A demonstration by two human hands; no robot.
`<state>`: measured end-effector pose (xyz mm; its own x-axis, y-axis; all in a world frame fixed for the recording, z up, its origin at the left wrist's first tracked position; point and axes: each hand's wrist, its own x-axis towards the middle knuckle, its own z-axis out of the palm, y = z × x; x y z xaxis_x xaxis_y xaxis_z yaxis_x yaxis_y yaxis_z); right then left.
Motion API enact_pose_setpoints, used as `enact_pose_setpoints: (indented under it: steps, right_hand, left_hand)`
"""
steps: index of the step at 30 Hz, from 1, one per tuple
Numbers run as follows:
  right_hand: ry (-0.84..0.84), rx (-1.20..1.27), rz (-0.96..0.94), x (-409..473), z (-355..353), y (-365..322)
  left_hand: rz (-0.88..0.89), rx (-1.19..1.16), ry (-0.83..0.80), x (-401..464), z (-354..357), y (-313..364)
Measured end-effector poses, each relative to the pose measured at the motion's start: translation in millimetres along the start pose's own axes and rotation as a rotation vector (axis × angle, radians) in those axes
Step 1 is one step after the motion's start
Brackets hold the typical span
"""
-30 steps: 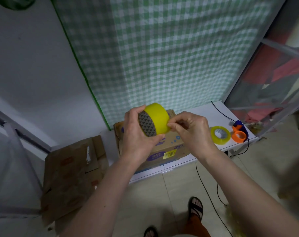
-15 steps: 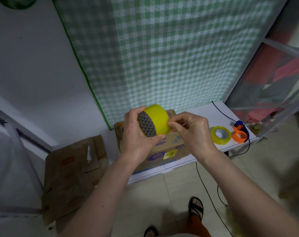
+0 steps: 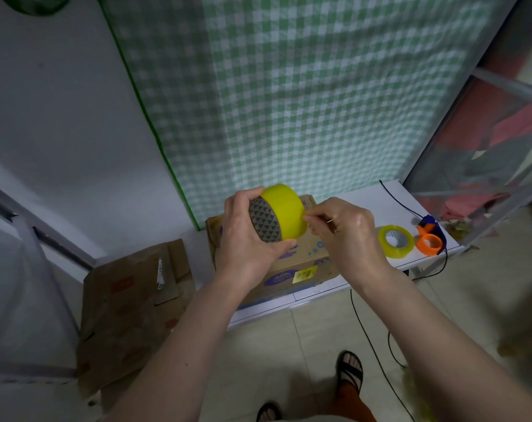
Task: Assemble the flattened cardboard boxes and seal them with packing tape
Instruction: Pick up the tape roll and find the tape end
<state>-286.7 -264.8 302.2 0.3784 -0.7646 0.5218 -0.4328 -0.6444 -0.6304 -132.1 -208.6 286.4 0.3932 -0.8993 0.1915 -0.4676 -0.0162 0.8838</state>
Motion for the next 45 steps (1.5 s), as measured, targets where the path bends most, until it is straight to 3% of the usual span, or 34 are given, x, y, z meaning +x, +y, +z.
enact_pose_setpoints:
  steps: [11,17,23,29,37,41,45]
  right_hand:
    - [-0.259,-0.065,0.037,-1.2,-7.9,1.8]
    - [0.022,0.062,0.134,-7.6,-5.1,-0.4]
    - [0.114,0.127,0.027,-9.3,-2.0,3.5]
    - [0.071,0.312,0.168,-6.7,-8.4,-1.6]
    - [-0.024,0.269,0.121,-10.0,-9.9,-2.0]
    - [0.044,0.308,0.202,-13.6,-12.3,-5.3]
    - [0.095,0.199,0.021,-14.7,-11.4,-6.1]
  left_hand:
    - [0.012,0.005,0.017,-4.1,3.3,0.3]
    - [-0.02,-0.04,0.042,-4.2,3.9,4.3]
    - [-0.063,-0.097,0.042,-9.2,9.2,2.1]
    - [-0.044,-0.118,0.064,-12.7,8.9,4.0]
    - [-0.063,-0.137,0.03,-18.2,8.0,4.8]
    - [-0.074,-0.205,0.021,-20.2,8.2,6.0]
    - [-0.065,-0.199,0.045,-22.4,9.1,7.1]
